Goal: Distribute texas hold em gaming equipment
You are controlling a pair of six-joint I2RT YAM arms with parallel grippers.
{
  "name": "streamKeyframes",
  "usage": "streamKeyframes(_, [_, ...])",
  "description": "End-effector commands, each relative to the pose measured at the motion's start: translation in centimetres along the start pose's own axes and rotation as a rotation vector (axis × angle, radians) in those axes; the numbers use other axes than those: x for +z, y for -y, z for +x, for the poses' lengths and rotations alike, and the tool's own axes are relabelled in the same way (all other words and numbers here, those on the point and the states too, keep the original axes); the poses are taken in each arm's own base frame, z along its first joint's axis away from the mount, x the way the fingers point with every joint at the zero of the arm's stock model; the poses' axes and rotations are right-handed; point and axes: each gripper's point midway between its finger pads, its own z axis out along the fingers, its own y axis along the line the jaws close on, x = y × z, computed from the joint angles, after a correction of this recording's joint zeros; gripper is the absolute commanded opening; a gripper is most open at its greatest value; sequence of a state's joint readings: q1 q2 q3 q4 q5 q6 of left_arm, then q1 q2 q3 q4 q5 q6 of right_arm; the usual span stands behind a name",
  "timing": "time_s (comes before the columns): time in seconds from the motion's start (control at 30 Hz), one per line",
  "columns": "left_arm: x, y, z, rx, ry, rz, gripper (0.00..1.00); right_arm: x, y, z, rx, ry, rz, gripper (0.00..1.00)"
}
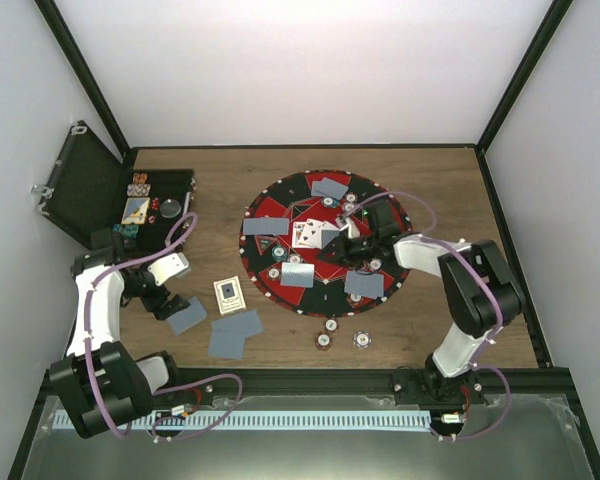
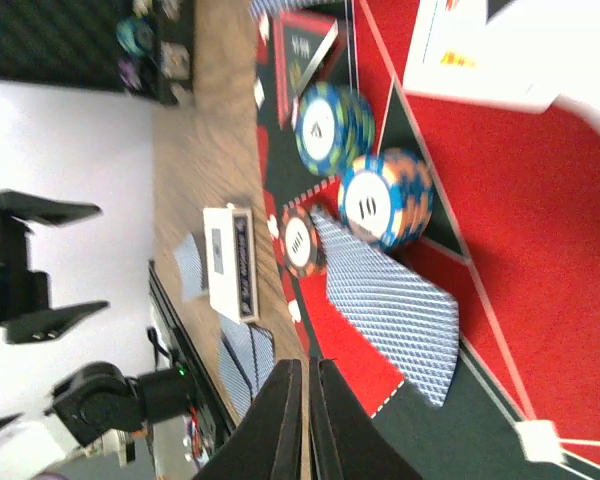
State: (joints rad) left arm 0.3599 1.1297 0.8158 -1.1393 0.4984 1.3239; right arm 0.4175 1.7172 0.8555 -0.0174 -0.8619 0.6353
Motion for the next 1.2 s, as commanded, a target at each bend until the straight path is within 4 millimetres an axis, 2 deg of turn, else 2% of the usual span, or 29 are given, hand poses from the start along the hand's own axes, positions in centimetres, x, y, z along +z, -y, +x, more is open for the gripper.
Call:
streamKeyframes(0.0, [-0.7,-0.5,-0.7,-0.001,0.022,-0.016,1.00,-4.8,-1.1,-2.8,-0.031,0.095,-0.075,0.04])
streamKeyframes(0.17, [-0.5,-0.9,-0.9,-0.037,0.035,-0.009,1.00,-9.1,0.8,-5.3,0.016,0.203,-0.053,0.04])
streamKeyframes(0.23, [-0.6,-1.0,-1.2,-0.043,0.047,-0.014,1.00,-9.6,1.2,-5.8,0.022,0.216,-0.040,0.05])
streamKeyframes(0.27, [-0.6,-1.0,-1.2,-0.043,0.051,-0.015,1.00,-9.4,1.3,-5.8,0.019,0.213,-0.023,0.10])
streamKeyframes(0.33, [-0.6,-1.0,-1.3,-0.039,0.055,-0.021,1.00,-8.3,1.6,-5.3,0.010,0.192,0.023,0.27])
streamKeyframes(0.43, [-0.5,-1.0,-1.3,-0.037,0.061,-0.023,1.00,-5.5,1.7,-3.4,-0.012,0.128,0.069,0.45])
streamKeyframes(0.57, [-0.6,-1.0,-1.6,-0.049,0.075,-0.014,1.00,-1.4,1.8,-1.0,-0.026,0.036,0.078,0.56])
streamKeyframes(0.73, [-0.8,-0.8,-1.5,-0.045,0.065,-0.015,1.00,1.7,2.7,-0.4,-0.039,-0.027,0.105,0.58])
streamKeyframes(0.97, [-1.0,-0.5,-1.6,-0.022,0.072,-0.028,1.00,3.1,3.5,0.1,-0.048,-0.068,0.110,0.58])
streamKeyframes(1.17, [-0.9,-0.6,-1.8,-0.038,0.082,-0.008,1.00,4.4,3.8,0.8,-0.044,-0.097,0.104,0.49])
